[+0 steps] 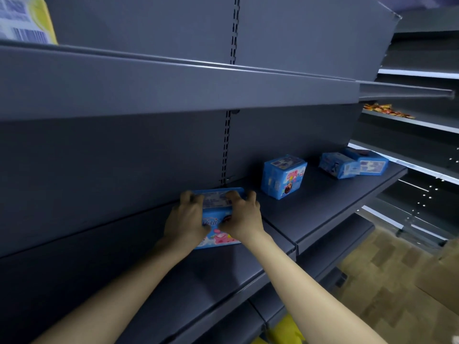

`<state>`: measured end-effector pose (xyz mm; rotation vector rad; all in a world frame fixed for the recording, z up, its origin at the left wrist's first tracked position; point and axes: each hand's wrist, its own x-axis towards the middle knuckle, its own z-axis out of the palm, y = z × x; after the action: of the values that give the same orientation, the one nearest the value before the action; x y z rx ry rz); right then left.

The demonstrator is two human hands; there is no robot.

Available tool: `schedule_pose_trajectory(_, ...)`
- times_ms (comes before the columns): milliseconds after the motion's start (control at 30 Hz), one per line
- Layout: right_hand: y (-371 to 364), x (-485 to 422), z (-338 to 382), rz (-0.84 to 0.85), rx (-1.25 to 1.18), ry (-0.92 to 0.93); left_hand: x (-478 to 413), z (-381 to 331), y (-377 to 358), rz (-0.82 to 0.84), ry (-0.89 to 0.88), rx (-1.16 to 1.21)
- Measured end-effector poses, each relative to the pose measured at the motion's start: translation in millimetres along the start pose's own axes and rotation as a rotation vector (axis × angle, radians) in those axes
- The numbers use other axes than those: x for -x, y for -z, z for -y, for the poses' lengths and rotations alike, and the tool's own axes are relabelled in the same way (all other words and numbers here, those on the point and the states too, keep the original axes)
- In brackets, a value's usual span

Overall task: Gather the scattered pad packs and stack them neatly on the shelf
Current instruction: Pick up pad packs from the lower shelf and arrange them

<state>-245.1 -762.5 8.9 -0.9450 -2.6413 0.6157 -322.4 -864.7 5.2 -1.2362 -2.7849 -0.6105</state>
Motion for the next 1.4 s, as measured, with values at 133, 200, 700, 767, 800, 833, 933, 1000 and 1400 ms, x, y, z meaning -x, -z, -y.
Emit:
schedule_pose_trajectory(133, 6, 8, -2, 0.015, 0.038, 0.067, 12, -10, 5, 0.005, 0.053, -0.021)
schedule_pose_trajectory(200, 10, 15, -2, 0.023, 0.062, 0.118, 24, -15, 7, 0.0, 0.102, -0.014)
schedule_pose_trajectory(700, 6, 113, 69, 0.221, -0.121, 0.577, 183, -8, 63, -0.341, 0.546, -0.045)
schedule_pose_trajectory(767, 1, 130, 84, 0.266, -0.145, 0.64, 209, -2, 70, -0.377, 0.61, -0.068)
schedule_pose_trajectory(800, -2, 139, 93, 0.286, -0.151, 0.674, 222, 1, 74, -0.394, 0.644, -0.083)
schedule_pose_trajectory(833, -4, 149, 102, 0.303, -0.156, 0.706, 234, 4, 78, -0.411, 0.68, -0.095)
schedule_pose_trajectory(933, -11, 176, 127, 0.36, -0.17, 0.794, 271, 11, 91, -0.468, 0.781, -0.128)
schedule_pose_trajectory(1000, -16, 194, 143, 0.389, -0.173, 0.857, 296, 16, 99, -0.495, 0.838, -0.152)
schedule_pose_trajectory(1400, -64, 314, 245, 0.536, -0.159, 1.165, 439, 67, 141, -0.586, 1.153, -0.202)
